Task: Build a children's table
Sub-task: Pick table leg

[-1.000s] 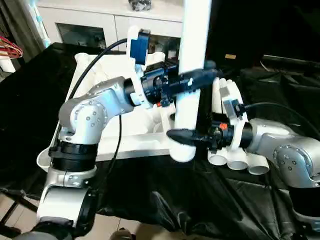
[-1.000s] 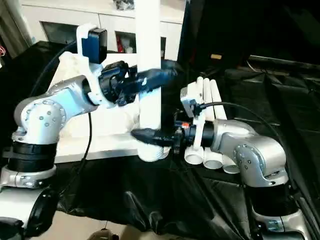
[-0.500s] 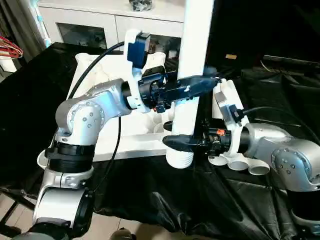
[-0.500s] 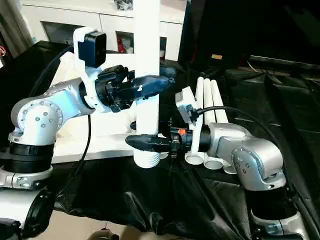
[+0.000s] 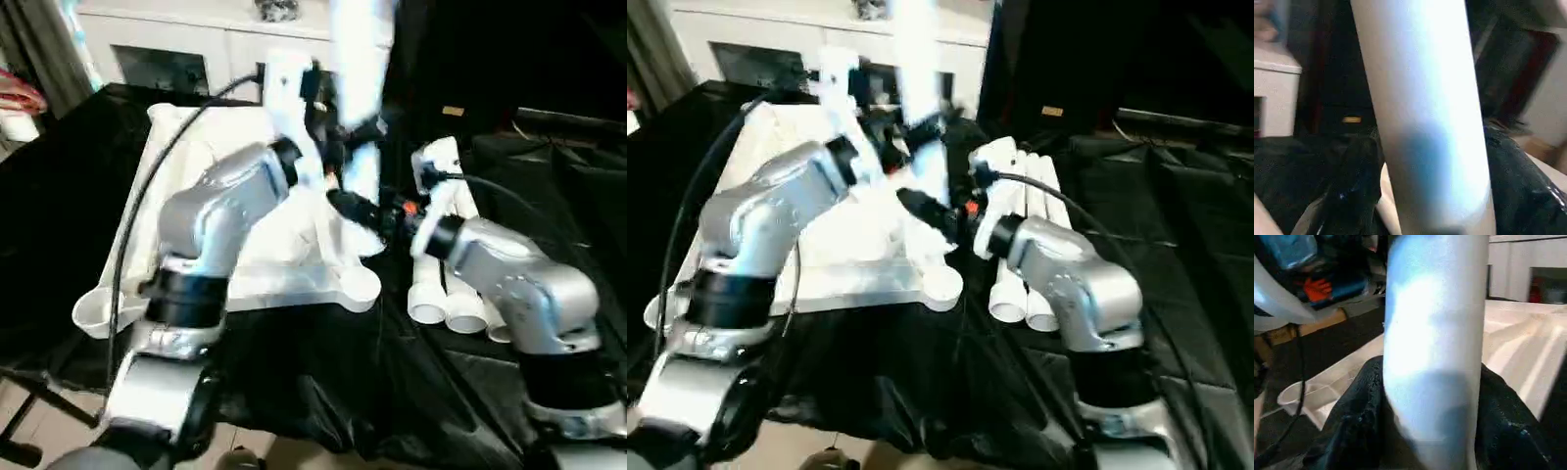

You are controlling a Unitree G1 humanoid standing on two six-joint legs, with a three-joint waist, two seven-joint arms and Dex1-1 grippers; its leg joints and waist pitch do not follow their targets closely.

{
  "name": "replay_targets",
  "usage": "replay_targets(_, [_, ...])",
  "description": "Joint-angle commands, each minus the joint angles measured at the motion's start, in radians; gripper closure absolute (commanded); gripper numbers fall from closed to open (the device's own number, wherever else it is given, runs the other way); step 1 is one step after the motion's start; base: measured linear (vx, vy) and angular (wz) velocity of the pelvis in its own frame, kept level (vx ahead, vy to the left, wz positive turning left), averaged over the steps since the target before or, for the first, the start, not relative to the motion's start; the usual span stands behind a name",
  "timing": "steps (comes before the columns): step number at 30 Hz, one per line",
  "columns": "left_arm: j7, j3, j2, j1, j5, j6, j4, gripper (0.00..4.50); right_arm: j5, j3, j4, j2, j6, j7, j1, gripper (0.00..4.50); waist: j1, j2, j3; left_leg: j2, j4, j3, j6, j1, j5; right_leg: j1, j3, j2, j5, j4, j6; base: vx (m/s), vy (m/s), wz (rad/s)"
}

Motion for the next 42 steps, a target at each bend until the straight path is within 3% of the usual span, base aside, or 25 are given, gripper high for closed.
replay_targets(1, [0.054,0.036,-0.008,-0.017,0.029,-0.003,0.021,1.46,-0.004,-0.007,-0.027,0.008,-0.032,-0.011,-0.026,2.57,-0.001,0.005,-0.085,0.035,-0.069,-0.011,-0.019,0.003,-0.043,0.071,0.045,-0.073,-0.065,-0.061,-0.161,0.0,0.0,0.0])
replay_targets(2, [0.058,0.037,-0.011,-0.017,0.031,-0.004,0.021,1.63,-0.005,-0.007,-0.028,0.01,-0.032,-0.012,-0.027,2.57,-0.001,0.004,-0.085,0.034,-0.068,-0.01,-0.015,0.001,-0.032,0.072,0.046,-0.072,-0.044,-0.059,-0.167,0.0,0.0,0.0])
replay_targets(3, [0.091,0.047,-0.034,-0.02,0.041,-0.018,0.024,1.73,-0.009,-0.007,-0.031,0.024,-0.032,-0.027,-0.029,2.57,0.0,0.012,-0.085,0.035,-0.066,-0.01,-0.006,0.001,-0.021,0.07,0.045,-0.073,-0.009,-0.056,-0.184,0.0,0.0,0.0])
replay_targets(6, [0.111,0.054,-0.058,-0.023,0.023,-0.033,0.021,1.91,-0.011,-0.01,-0.035,0.042,-0.032,-0.05,-0.032,2.57,0.001,0.009,-0.083,0.036,-0.067,-0.009,-0.002,0.002,-0.045,0.07,0.044,-0.074,-0.027,-0.06,-0.196,0.0,0.0,0.0])
replay_targets(8, [0.114,0.055,-0.064,-0.025,0.015,-0.033,0.017,2.22,-0.011,-0.012,-0.036,0.047,-0.031,-0.058,-0.033,2.57,0.001,0.012,-0.082,0.036,-0.068,-0.009,-0.005,0.003,-0.067,0.07,0.045,-0.075,-0.063,-0.064,-0.188,0.0,0.0,0.0])
replay_targets(14, [0.082,0.052,-0.081,-0.015,-0.006,-0.025,-0.013,2.49,-0.014,-0.014,-0.042,0.048,-0.022,-0.058,-0.035,2.57,0.001,0.011,-0.08,0.037,-0.072,-0.01,-0.016,0.004,-0.101,0.068,0.044,-0.075,-0.117,-0.071,-0.169,0.0,0.0,0.0])
replay_targets(16, [0.059,0.048,-0.076,-0.011,-0.015,-0.029,-0.019,2.52,-0.014,-0.013,-0.04,0.038,-0.016,-0.049,-0.035,2.57,0.001,0.009,-0.079,0.037,-0.072,-0.01,-0.015,0.003,-0.095,0.069,0.044,-0.076,-0.118,-0.071,-0.162,0.0,0.0,0.0])
replay_targets(17, [0.049,0.045,-0.072,-0.009,-0.02,-0.028,-0.022,2.54,-0.011,-0.015,-0.038,0.033,-0.014,-0.044,-0.036,2.01,0.001,0.01,-0.08,0.038,-0.072,-0.011,-0.015,0.004,-0.092,0.068,0.044,-0.075,-0.113,-0.07,-0.161,0.0,0.0,0.0])
replay_targets(18, [0.041,0.041,-0.067,-0.008,-0.019,-0.029,-0.023,2.55,-0.002,-0.021,-0.032,0.028,-0.007,-0.036,-0.037,1.87,0.001,0.008,-0.08,0.037,-0.072,-0.011,-0.014,0.003,-0.086,0.069,0.043,-0.076,-0.105,-0.068,-0.162,0.0,0.0,0.0])
replay_targets(21, [0.003,0.033,-0.042,-0.005,-0.027,-0.021,-0.025,2.57,0.035,-0.053,-0.006,-0.019,0.024,0.019,-0.047,1.68,0.001,0.008,-0.081,0.036,-0.069,-0.01,-0.003,0.003,-0.073,0.07,0.043,-0.074,-0.077,-0.065,-0.167,0.0,0.0,0.0])
replay_targets(25, [-0.04,0.011,-0.015,-0.007,-0.017,-0.02,-0.032,2.59,0.032,-0.048,-0.003,-0.078,0.031,0.074,-0.057,1.3,0.002,0.009,-0.081,0.037,-0.068,-0.009,0.002,0.002,-0.067,0.07,0.043,-0.075,-0.075,-0.065,-0.176,0.0,0.0,0.0])
replay_targets(33, [-0.105,-0.048,0.001,-0.004,0.002,-0.025,-0.059,2.6,0.069,-0.019,-0.013,-0.14,0.12,0.136,-0.07,1.23,0.005,0.003,-0.082,0.038,-0.066,-0.008,0.01,0.003,-0.061,0.073,0.043,-0.076,-0.079,-0.065,-0.191,0.0,0.0,0.0])
replay_targets(42, [-0.157,-0.099,0.005,0.008,-0.001,-0.018,-0.089,2.6,0.066,0.001,-0.002,-0.149,0.149,0.161,-0.083,1.23,0.005,0.003,-0.081,0.038,-0.065,-0.007,0.007,0.002,-0.057,0.07,0.042,-0.077,-0.098,-0.065,-0.191,0.0,0.0,0.0])
